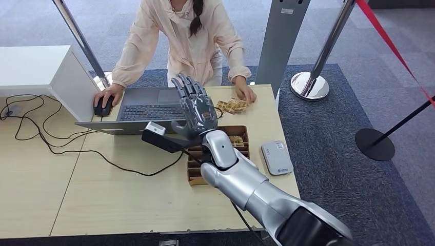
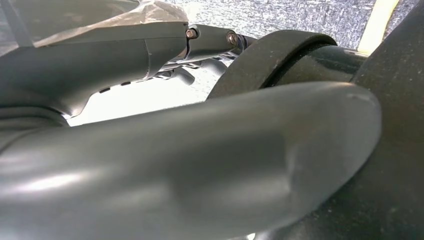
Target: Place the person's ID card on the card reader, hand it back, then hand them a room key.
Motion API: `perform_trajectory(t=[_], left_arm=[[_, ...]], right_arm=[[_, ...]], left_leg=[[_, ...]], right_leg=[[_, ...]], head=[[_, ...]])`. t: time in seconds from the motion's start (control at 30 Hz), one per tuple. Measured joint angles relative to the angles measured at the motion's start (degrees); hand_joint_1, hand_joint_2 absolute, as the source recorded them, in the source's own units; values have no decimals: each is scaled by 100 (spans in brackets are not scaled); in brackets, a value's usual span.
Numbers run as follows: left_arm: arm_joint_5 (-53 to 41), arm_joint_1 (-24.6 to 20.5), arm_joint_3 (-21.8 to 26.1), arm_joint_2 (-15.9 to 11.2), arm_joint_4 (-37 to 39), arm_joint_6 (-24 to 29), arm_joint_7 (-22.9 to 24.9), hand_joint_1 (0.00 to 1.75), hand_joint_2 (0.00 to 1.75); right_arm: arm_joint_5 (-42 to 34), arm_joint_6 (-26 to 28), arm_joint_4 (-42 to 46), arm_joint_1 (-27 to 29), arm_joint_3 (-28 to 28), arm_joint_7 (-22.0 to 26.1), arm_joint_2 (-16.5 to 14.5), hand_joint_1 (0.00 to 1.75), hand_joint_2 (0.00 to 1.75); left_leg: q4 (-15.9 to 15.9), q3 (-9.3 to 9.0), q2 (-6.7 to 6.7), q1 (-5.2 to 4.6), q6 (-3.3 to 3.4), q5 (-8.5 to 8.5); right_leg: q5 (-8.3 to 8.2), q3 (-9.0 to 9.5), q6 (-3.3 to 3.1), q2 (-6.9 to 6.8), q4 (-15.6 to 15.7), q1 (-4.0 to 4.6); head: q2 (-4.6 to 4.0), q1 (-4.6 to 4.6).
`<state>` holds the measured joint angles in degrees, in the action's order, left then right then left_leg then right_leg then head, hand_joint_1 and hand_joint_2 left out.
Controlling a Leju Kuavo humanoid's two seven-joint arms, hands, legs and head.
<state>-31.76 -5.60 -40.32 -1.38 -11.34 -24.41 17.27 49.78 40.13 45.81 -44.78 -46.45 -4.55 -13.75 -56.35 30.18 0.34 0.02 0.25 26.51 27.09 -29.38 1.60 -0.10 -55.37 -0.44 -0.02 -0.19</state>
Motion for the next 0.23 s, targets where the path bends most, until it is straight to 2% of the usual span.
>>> perform_trajectory(t=[0.23], left_arm=[[0, 10, 5, 0, 2, 24, -6, 0, 0]], right_arm=[[117, 2, 705, 255, 167, -255, 365, 0, 175]], left_leg=[[-1, -2, 1, -1, 0, 0]], right_leg=[[-1, -1, 0, 0, 3, -1]], head=[[-1, 1]])
